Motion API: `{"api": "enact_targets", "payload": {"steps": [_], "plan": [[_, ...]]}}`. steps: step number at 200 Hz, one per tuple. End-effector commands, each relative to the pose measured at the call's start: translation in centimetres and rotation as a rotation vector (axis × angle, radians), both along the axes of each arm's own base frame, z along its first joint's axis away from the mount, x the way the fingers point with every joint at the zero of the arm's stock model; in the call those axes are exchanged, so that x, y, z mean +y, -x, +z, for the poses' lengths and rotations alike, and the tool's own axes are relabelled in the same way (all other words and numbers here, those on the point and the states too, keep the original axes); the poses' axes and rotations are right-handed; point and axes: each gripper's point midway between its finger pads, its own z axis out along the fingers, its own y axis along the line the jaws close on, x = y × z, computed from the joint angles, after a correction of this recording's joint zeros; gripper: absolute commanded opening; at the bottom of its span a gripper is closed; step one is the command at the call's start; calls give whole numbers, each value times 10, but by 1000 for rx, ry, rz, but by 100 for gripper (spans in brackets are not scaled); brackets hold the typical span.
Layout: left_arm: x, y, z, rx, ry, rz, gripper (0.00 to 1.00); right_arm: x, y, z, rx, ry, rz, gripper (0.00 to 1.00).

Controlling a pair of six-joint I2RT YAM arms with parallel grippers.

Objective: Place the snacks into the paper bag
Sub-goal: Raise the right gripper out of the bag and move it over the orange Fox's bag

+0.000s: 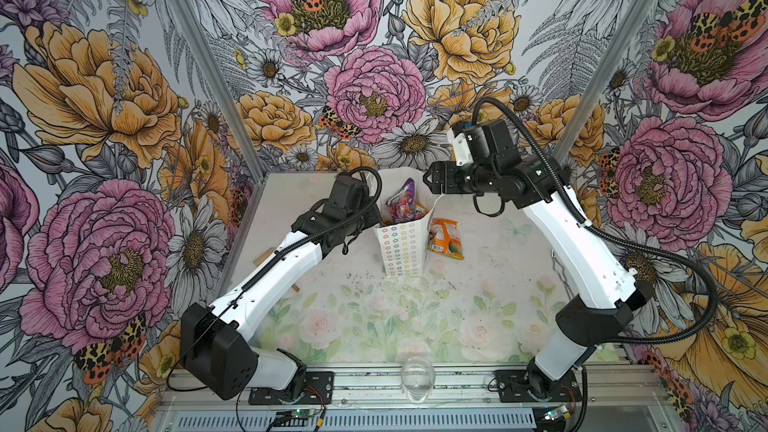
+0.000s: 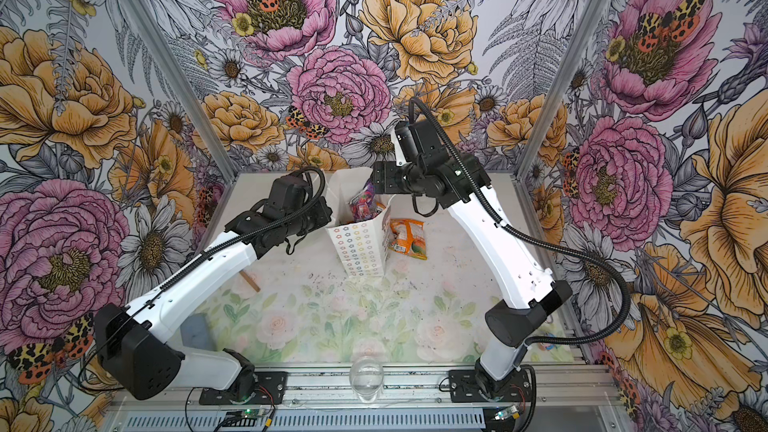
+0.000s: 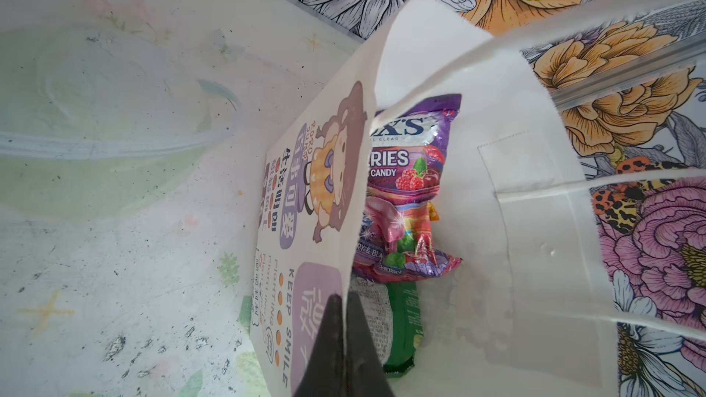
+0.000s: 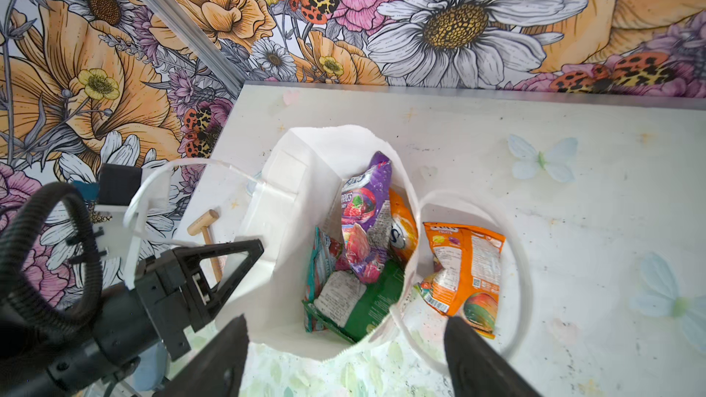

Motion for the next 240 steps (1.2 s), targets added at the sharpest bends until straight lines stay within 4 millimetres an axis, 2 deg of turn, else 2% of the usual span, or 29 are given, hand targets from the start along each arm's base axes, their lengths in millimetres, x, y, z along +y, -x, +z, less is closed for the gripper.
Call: {"api": "enact_targets", "payload": {"steps": [1,18,67,89,115,167,189,240], "plan": [[6,-2,12,-42,36,12,0,-25,6,4,-28,38,-66,92],[5,-2,11,-40,43,5,0,-43,9,1,-30,56,-109,100],[0,-5,9,-34,52,-11,0,-94,10,-19,17,16,-223,100],[-2,-6,11,-36,57,-14,0,-111,7,-39,52,18,-271,100],[-3,-7,11,-37,56,-16,0,-121,-1,-71,124,13,-295,100],[-5,-7,13,-40,59,-19,0,-118,-20,-145,279,24,-288,100],[-5,-7,13,-40,58,-16,0,-108,-28,-176,350,16,-257,100],[-6,-6,13,-40,58,-15,0,-80,-44,-232,459,-49,-185,100]]}}
